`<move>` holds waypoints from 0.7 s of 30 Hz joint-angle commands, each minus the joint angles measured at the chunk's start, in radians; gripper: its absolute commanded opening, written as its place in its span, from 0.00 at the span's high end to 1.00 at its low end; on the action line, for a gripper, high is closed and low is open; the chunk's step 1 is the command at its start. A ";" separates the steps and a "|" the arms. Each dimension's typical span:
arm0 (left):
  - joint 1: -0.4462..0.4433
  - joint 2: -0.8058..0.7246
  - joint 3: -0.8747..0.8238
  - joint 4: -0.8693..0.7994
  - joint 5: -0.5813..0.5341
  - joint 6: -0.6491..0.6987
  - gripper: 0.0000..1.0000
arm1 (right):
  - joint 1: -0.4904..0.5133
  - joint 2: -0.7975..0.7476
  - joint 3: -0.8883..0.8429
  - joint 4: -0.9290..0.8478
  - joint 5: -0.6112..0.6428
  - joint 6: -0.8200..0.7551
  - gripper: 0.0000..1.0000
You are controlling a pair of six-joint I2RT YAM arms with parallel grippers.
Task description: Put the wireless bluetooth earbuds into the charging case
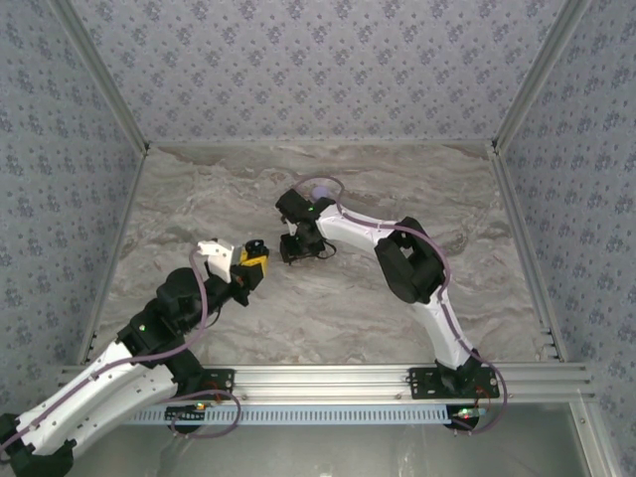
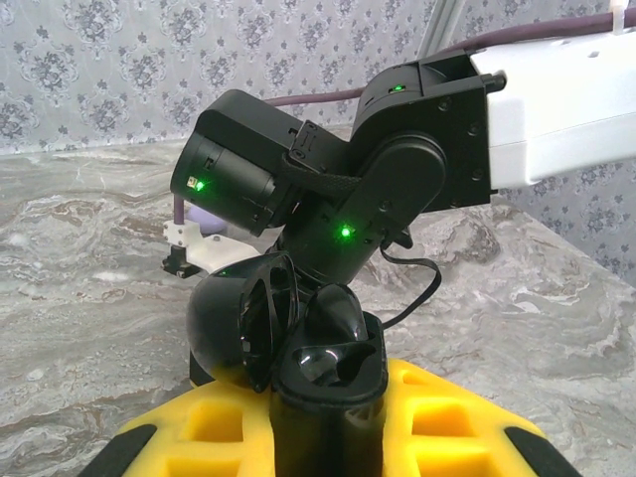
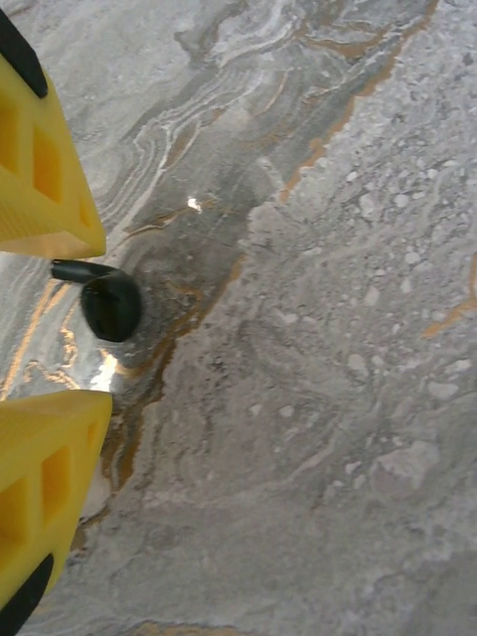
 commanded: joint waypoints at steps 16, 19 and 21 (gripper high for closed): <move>0.019 -0.024 -0.003 -0.006 0.021 -0.012 0.84 | 0.050 0.122 0.141 -0.139 0.073 0.004 0.68; 0.020 -0.023 -0.004 -0.005 0.037 -0.015 0.84 | 0.051 0.124 0.135 -0.135 0.057 -0.014 0.72; 0.022 -0.024 -0.004 -0.008 0.040 -0.015 0.84 | 0.048 0.121 0.132 -0.139 0.058 -0.027 0.75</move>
